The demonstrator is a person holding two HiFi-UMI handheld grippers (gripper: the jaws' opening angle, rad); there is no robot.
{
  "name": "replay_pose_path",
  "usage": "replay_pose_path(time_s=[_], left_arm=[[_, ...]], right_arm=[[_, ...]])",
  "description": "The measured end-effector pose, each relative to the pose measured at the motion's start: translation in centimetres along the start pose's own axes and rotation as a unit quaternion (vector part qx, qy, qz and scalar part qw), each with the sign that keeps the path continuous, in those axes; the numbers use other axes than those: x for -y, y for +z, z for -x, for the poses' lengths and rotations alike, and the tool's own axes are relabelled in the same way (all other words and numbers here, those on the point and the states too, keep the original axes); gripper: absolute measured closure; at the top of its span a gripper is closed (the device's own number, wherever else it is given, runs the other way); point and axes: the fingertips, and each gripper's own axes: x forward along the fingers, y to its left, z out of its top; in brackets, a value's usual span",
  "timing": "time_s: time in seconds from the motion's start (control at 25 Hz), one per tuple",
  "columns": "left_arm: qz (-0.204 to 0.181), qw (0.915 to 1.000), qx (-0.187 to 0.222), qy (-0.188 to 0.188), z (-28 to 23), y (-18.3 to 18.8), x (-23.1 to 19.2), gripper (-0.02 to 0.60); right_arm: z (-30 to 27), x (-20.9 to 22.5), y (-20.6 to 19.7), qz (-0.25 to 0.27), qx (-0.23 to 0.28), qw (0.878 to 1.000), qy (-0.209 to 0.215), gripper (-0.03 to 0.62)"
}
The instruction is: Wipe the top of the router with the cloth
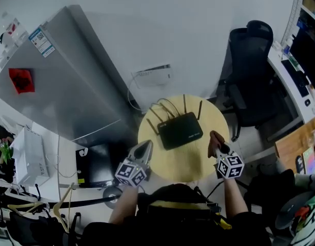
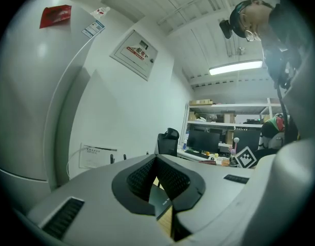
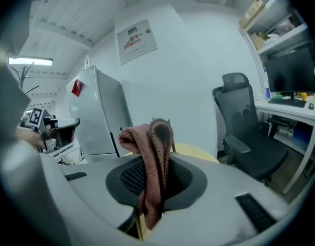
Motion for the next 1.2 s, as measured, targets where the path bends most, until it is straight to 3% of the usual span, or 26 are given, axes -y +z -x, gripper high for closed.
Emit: replay_pose_path(time_s=[0.16, 0.28, 0.44, 0.68, 0.88, 1.04, 1.2], left_arm=[[0.001, 0.9998, 0.007, -0.016, 3.5, -0.1, -0.6, 0.584], [0.007, 0.9998, 0.014, -0.011, 7.4, 0.1, -2.3, 0.584], [0.018, 0.9996, 0.014, -0.016, 12.1, -0.3, -3.8, 0.584], [0.026, 0.9993, 0.006, -0.026, 17.3, -0.5, -4.2, 0.584], [0.003, 0.9994, 0.013, -0.031, 20.9, 0.8, -1.7, 0.584], [0.002, 0.9994, 0.032, -0.009, 23.8, 1.1, 0.5, 0.584], [0.010, 0.9972, 0.072, 0.015, 24.7, 1.4, 2.4, 0.584]], right_arm=[[2.6, -3.4, 0.9, 0.020, 0.042, 0.999, -0.019, 0.530], [4.0, -6.8, 1.6, -0.016, 0.082, 0.996, -0.016, 0.530], [6.9, -10.7, 1.4, -0.006, 0.101, 0.994, -0.039, 0.531], [13.3, -15.1, -0.2, -0.033, 0.134, 0.988, -0.068, 0.531], [18.0, -16.1, -0.1, -0.041, 0.159, 0.984, -0.067, 0.533], [20.8, -16.0, 0.2, -0.054, 0.186, 0.980, -0.052, 0.534], [22.8, -14.7, 2.0, 0.007, 0.205, 0.978, -0.039, 0.534]])
